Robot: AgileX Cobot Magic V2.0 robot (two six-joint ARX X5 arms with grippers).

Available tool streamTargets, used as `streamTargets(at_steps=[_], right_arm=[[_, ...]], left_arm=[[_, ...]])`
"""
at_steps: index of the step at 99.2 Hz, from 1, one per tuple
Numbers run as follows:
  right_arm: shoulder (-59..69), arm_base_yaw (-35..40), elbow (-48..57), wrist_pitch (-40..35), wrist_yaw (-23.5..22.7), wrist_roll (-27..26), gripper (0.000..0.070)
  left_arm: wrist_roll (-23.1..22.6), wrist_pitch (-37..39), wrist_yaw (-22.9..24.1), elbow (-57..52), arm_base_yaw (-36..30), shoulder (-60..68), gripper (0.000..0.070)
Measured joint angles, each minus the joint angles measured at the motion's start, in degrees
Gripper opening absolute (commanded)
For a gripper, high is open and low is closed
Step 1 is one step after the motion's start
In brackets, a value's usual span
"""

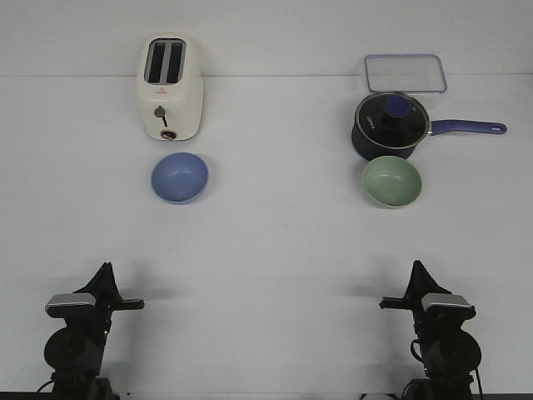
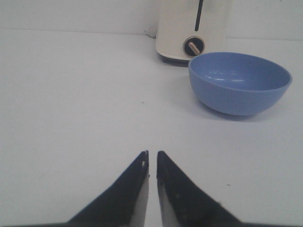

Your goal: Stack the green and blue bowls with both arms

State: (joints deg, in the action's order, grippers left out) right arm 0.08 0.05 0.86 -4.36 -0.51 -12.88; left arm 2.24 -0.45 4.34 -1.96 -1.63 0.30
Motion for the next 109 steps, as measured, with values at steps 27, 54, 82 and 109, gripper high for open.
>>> streamTargets(at_steps=[27, 54, 82, 109], right_arm=[[4.2, 0.0, 10.5, -6.6, 0.4, -9.0, 0.003], [32.8, -0.1, 37.2, -14.6, 2.3, -6.8, 0.0414], [70.4, -3.7, 57.4, -19.7, 2.0, -4.2, 0.0412], [93.9, -6.6, 67.3, -20.2, -0.5, -3.3, 0.0411]], left_arm=[[0.0, 0.0, 0.0, 0.0, 0.0, 0.0, 0.0015], [0.0, 0.0, 0.0, 0.0, 0.0, 0.0, 0.0015], [0.0, 0.0, 0.0, 0.0, 0.0, 0.0, 0.0015], [0.0, 0.0, 0.0, 0.0, 0.0, 0.0, 0.0015]])
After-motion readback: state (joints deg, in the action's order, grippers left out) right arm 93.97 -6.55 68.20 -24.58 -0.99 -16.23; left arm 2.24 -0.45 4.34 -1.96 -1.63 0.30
